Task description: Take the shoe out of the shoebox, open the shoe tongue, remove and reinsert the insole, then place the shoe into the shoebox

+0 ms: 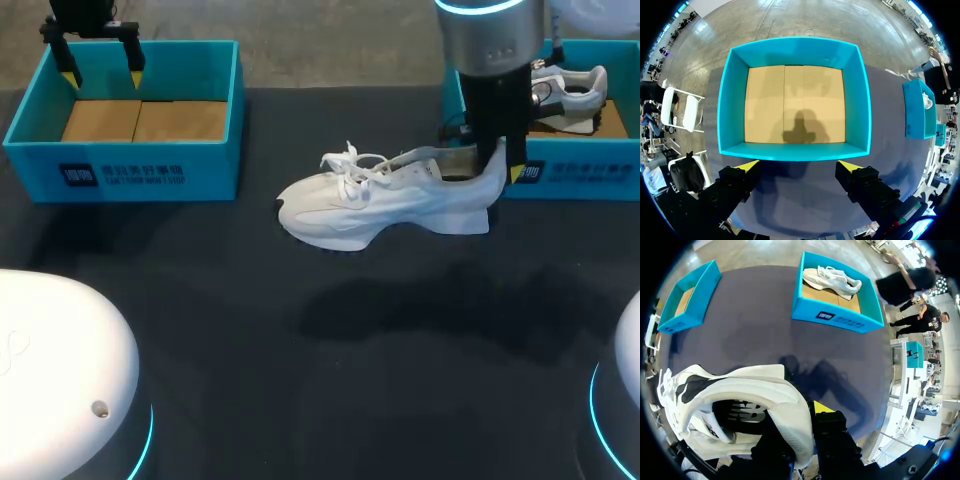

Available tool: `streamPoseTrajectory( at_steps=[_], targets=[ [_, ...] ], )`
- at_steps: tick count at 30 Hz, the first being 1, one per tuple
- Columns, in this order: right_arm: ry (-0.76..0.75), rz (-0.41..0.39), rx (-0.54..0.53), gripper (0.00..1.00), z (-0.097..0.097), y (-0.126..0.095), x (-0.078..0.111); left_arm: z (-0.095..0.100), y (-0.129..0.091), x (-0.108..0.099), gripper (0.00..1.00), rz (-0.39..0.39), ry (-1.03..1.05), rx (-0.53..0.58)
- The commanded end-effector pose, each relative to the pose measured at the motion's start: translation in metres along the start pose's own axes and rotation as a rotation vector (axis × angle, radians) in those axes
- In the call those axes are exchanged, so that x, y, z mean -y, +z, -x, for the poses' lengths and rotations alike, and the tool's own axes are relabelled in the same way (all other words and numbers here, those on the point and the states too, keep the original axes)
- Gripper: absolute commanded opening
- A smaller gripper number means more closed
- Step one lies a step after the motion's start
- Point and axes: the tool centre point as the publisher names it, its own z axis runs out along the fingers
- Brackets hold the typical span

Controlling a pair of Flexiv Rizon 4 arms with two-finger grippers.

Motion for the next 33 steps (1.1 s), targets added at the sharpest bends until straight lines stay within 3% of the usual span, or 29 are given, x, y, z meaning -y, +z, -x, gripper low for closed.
streamPoseTrajectory(
  at_steps=[1,6,10,16,20,28,33],
  targets=[
    [0.000,0.000,-0.001,0.00,0.000,-0.001,0.000,0.000,-0.001,0.000,1.00,0.001,0.000,0.001],
    [0.079,0.047,0.036,0.00,-0.024,0.017,0.003,0.000,-0.001,0.000,1.00,0.001,0.000,0.001],
    [0.105,0.047,0.113,0.00,-0.046,0.035,0.009,0.000,-0.001,0.000,1.00,0.001,0.000,0.001],
    [0.124,0.020,0.121,0.00,-0.068,0.068,0.018,0.000,-0.001,0.000,1.00,0.001,0.000,0.001],
    [0.134,0.008,0.136,0.00,-0.075,0.082,0.019,0.000,-0.001,0.000,1.00,0.001,0.000,0.001],
    [0.149,-0.009,0.204,0.00,-0.088,0.130,0.016,0.000,-0.001,0.000,1.00,0.001,0.000,0.001],
    [0.148,-0.018,0.180,0.00,-0.091,0.153,0.014,0.000,-0.001,0.000,1.00,0.001,0.000,0.001]
  ],
)
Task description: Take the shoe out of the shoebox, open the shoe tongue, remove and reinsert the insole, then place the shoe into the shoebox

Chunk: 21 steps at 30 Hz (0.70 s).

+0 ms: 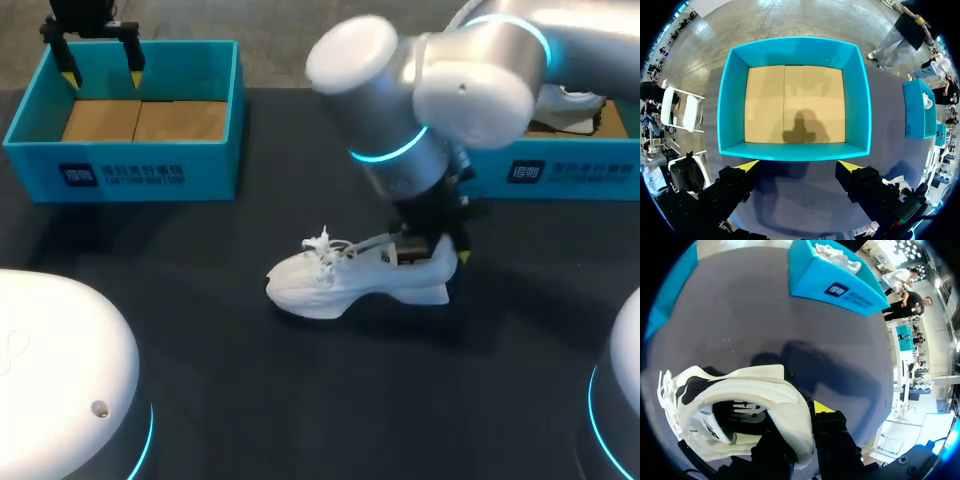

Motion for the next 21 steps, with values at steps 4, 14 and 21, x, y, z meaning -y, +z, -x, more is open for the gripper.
streamPoseTrajectory(
  at_steps=[4,14,21],
  targets=[
    [0.003,-0.022,-0.014,0.00,-0.018,0.027,-0.003,0.000,-0.001,0.000,1.00,0.001,0.000,0.001],
    [0.013,-0.011,-0.060,0.00,-0.021,0.046,-0.004,0.000,-0.001,0.000,1.00,0.001,0.000,0.001],
    [0.007,0.006,-0.081,0.00,-0.021,0.053,-0.004,0.000,-0.001,0.000,1.00,0.001,0.000,0.001]
  ],
)
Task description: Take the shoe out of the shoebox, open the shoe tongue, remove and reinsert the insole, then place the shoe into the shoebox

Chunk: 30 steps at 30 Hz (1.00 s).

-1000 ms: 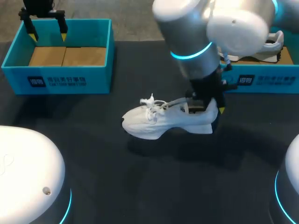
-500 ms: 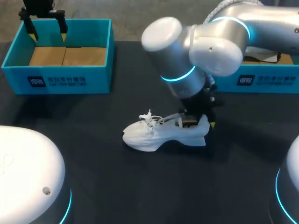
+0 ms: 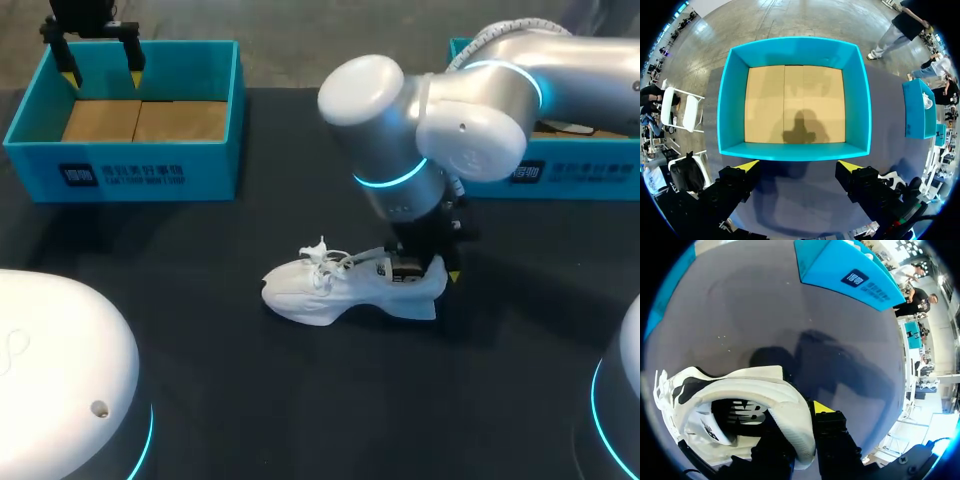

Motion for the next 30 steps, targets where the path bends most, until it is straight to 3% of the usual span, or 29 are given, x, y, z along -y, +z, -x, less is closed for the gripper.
streamPoseTrajectory(
  at_steps=[1,3,4,6,8,9,10,30],
  targets=[
    [-0.007,0.018,-0.033,0.00,0.004,0.008,0.001,0.000,-0.001,0.000,1.00,0.001,0.000,0.001],
    [-0.009,0.015,-0.034,0.13,0.004,0.009,0.000,0.000,-0.001,0.000,1.00,0.001,0.000,0.001],
    [-0.007,0.013,-0.038,0.28,0.004,0.010,0.000,0.000,-0.001,0.000,1.00,0.001,0.000,0.001],
    [-0.007,0.011,-0.039,0.36,0.004,0.010,-0.001,0.000,-0.001,0.000,1.00,0.001,0.000,0.001],
    [-0.005,0.008,-0.041,0.56,0.003,0.010,-0.002,0.000,-0.001,0.000,1.00,0.001,0.000,0.001],
    [-0.005,0.008,-0.041,0.56,0.003,0.010,-0.002,0.000,-0.001,0.000,1.00,0.001,0.000,0.001],
    [-0.006,0.009,-0.044,1.00,0.003,0.007,-0.003,0.000,-0.001,0.000,1.00,0.001,0.000,0.001],
    [-0.132,0.094,-0.166,1.00,0.004,-0.064,0.007,0.000,-0.001,0.000,1.00,0.001,0.000,0.001]
  ],
)
